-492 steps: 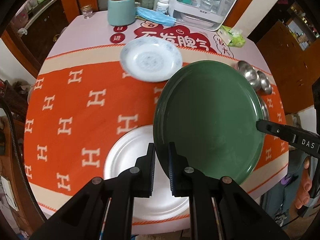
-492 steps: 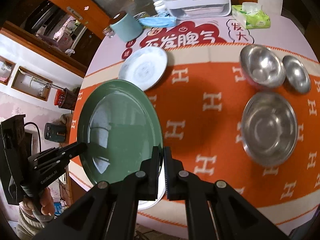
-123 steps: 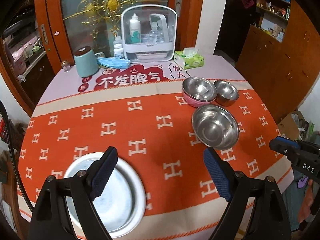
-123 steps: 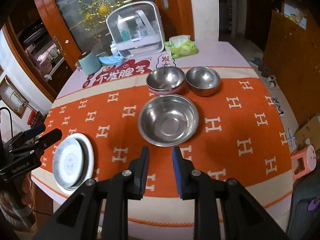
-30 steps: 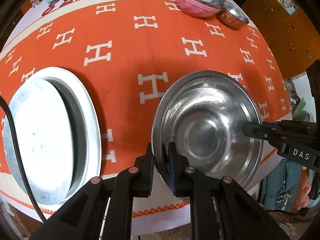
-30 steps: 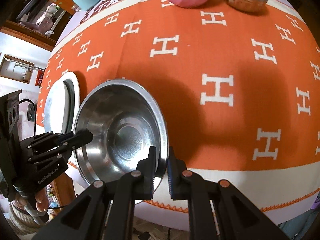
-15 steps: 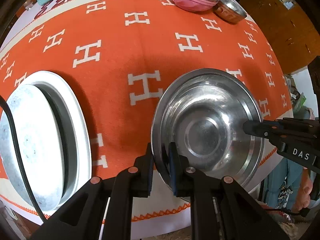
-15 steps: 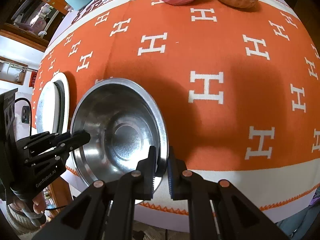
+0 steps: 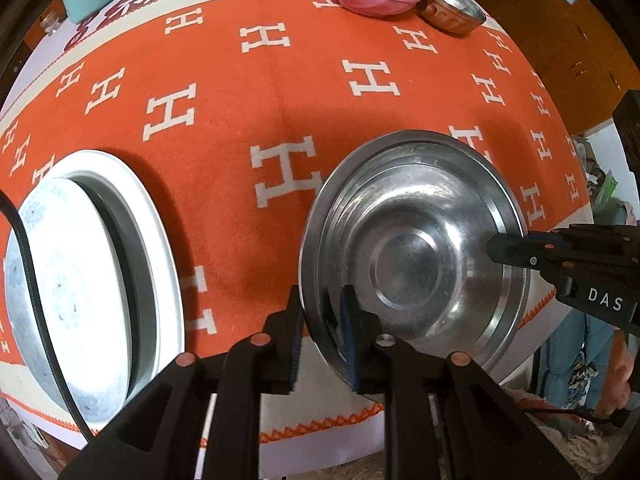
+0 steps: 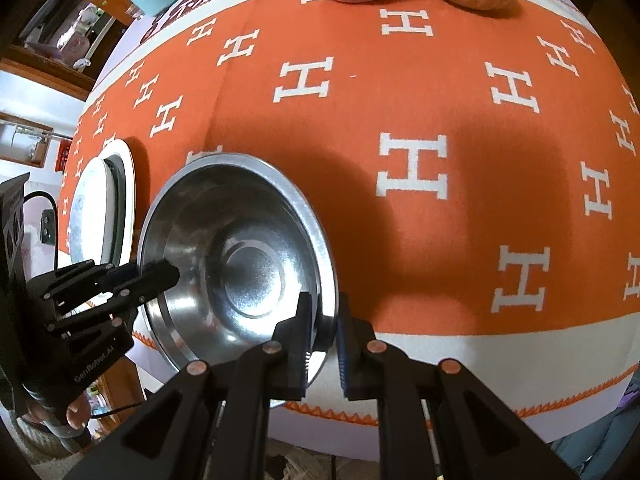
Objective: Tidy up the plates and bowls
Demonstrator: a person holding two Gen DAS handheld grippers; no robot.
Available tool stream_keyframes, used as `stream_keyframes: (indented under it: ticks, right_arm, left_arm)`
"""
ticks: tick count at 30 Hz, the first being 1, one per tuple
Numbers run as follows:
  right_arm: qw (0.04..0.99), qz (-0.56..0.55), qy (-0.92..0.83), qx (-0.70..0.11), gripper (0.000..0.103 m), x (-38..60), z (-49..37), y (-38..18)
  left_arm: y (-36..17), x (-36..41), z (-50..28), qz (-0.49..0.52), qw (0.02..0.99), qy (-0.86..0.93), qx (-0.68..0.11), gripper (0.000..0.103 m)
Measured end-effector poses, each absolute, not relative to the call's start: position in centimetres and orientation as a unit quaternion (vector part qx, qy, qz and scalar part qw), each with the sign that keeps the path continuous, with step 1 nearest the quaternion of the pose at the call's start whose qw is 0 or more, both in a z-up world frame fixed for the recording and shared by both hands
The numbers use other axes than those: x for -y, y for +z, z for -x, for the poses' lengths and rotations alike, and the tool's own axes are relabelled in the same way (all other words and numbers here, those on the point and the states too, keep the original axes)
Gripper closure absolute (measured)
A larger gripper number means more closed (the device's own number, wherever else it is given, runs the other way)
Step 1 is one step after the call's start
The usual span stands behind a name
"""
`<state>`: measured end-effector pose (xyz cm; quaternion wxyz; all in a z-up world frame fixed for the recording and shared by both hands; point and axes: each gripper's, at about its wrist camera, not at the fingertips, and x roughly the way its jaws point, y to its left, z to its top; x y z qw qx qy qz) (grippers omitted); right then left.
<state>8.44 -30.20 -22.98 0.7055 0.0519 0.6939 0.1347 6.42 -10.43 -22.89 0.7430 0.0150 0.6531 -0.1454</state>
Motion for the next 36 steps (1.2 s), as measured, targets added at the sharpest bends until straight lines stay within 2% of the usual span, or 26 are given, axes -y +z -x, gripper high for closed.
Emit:
stream_keyframes:
  ticks: [3,8,17,21,36]
  right_arm:
    - [0.707,-0.040,0.132,-0.693,0.090,30.0,-8.4,-23.0]
    - [0.708,-0.043,0.139,-0.691,0.083,29.9,-8.4,-22.8]
    - [0.711,-0.049,0.143,-0.687,0.083,30.1,-8.4,-22.3]
    - [0.715,-0.051,0.144,-0.682,0.083,30.4,-8.3,-21.9]
    - [0.749,-0.057,0.154,-0.642,0.083,31.5,-9.0,-17.8]
  left_arm:
    - [-22.7,10.6,-6.4,-0.017,0.749,-0.143,-0.646,0.065]
    - [-22.1,10.4,-6.5,-0.019,0.757,-0.138,-0.639,0.053]
    - [-21.3,10.2,-6.5,-0.024,0.763,-0.134,-0.632,0.049]
    - [-20.7,10.1,-6.3,-0.023,0.768,-0.131,-0.626,0.042]
    - [-16.4,9.2,-7.0,-0.032,0.807,-0.106,-0.580,0.036]
